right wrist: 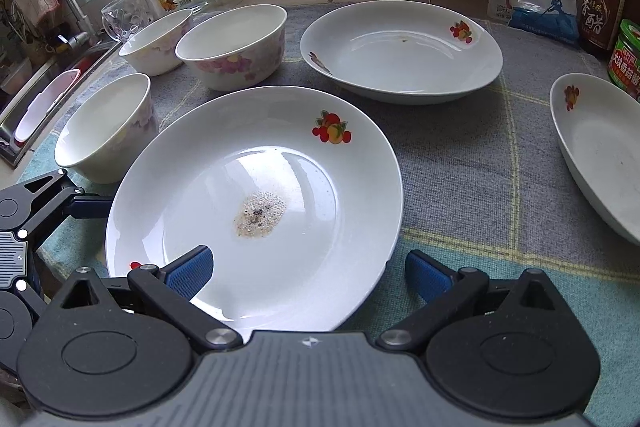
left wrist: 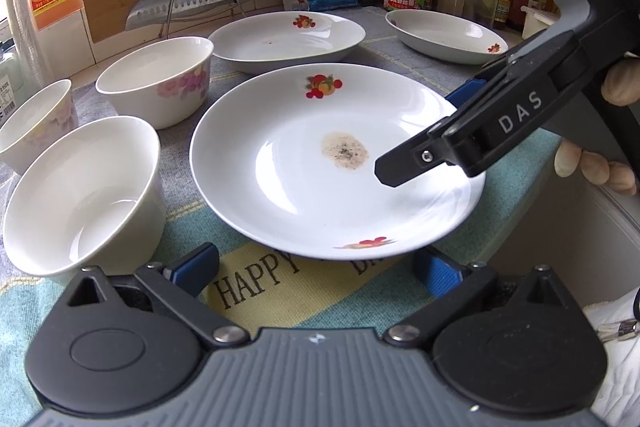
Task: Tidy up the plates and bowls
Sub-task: 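Lift the stained plate with the right tool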
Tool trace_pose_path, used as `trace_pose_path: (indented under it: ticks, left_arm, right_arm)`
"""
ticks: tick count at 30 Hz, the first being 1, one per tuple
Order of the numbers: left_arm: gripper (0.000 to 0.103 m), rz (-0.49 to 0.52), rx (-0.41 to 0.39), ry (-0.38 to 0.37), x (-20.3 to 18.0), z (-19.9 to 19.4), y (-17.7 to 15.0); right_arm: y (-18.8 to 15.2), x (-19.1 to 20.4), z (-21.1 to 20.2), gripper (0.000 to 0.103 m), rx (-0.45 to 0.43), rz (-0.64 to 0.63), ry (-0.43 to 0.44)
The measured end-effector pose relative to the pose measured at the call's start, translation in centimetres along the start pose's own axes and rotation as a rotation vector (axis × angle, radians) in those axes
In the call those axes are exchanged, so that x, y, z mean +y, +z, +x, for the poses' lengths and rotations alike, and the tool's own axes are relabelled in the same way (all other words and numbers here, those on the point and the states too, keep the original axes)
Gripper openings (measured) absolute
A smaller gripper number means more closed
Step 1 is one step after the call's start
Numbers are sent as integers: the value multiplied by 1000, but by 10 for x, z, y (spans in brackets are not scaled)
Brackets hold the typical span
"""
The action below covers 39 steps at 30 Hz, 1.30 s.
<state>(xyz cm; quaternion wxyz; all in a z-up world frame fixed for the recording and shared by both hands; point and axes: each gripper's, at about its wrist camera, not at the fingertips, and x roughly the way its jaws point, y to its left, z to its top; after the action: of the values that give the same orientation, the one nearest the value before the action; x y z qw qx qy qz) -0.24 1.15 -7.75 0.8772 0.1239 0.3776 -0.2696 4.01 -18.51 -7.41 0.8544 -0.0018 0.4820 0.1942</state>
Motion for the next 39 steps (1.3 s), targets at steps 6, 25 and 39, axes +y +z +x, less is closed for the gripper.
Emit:
trace_pose_path:
  ticks: [6,25,39]
  left_arm:
    - [103,-13,-28,13,-1,0,-2]
    - [103,9,-40,-11,-1,1,-1]
    - [99,19,-63,-23,0,-3,-4]
  right_arm:
    - [9,-5,6,103,11,-50,12]
    - [49,-29,22,103,76,-112,214]
    - [74,-25,38,103,134,-188,310]
